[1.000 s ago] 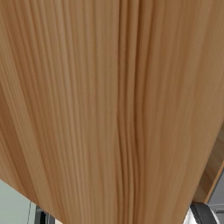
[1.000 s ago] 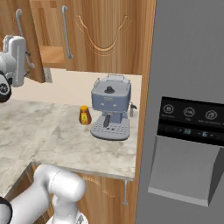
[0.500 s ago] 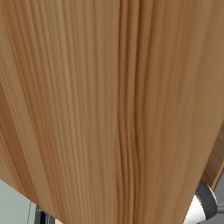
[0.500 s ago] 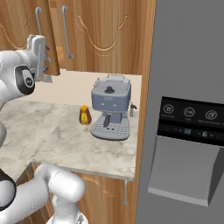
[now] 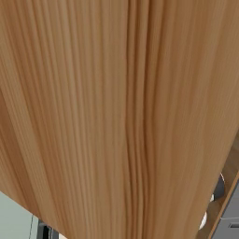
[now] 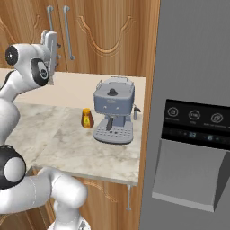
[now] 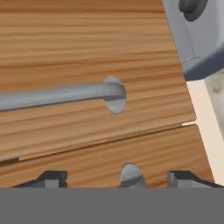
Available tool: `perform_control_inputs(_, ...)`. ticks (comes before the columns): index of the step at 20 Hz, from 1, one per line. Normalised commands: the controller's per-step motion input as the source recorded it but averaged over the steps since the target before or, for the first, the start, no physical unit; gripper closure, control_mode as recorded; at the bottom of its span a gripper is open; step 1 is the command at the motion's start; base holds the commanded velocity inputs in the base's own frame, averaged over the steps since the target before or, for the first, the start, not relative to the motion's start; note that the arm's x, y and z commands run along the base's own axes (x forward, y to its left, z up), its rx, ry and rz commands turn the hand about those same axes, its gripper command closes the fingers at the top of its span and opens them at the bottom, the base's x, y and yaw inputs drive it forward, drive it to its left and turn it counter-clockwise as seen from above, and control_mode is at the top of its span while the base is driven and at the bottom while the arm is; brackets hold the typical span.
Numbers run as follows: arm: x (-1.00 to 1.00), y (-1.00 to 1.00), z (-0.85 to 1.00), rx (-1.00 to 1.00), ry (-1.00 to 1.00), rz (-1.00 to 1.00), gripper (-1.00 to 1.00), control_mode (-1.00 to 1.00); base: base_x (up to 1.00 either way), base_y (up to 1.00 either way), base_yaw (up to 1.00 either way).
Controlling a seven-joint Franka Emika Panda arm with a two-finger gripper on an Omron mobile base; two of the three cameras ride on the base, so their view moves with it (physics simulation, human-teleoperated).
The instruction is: Close all open cabinet doors.
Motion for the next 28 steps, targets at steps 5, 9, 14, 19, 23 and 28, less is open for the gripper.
perform_control_inputs(5,0.25,0.08,-0.06,0.00,0.13,0.00,-1.00,-1.00,0.00,0.00,0.00)
perform_control_inputs(9,0.29,0.00,-0.22,0.00,0.11,0.00,-1.00,-1.00,0.00,0.00,0.00)
perform_control_inputs(14,-0.63,0.00,-0.07,0.00,0.00,0.02,-1.00,-1.00,0.00,0.00,0.00)
perform_control_inputs(19,-0.77,-0.04,0.00,0.00,0.00,0.00,-1.00,-1.00,0.00,0.00,0.00)
perform_control_inputs(23,-0.63,-0.26,0.08,0.00,0.00,0.00,-1.00,-1.00,0.00,0.00,0.00)
perform_control_inputs(28,-0.57,-0.33,0.18,0.00,0.00,0.09,-1.00,-1.00,0.00,0.00,0.00)
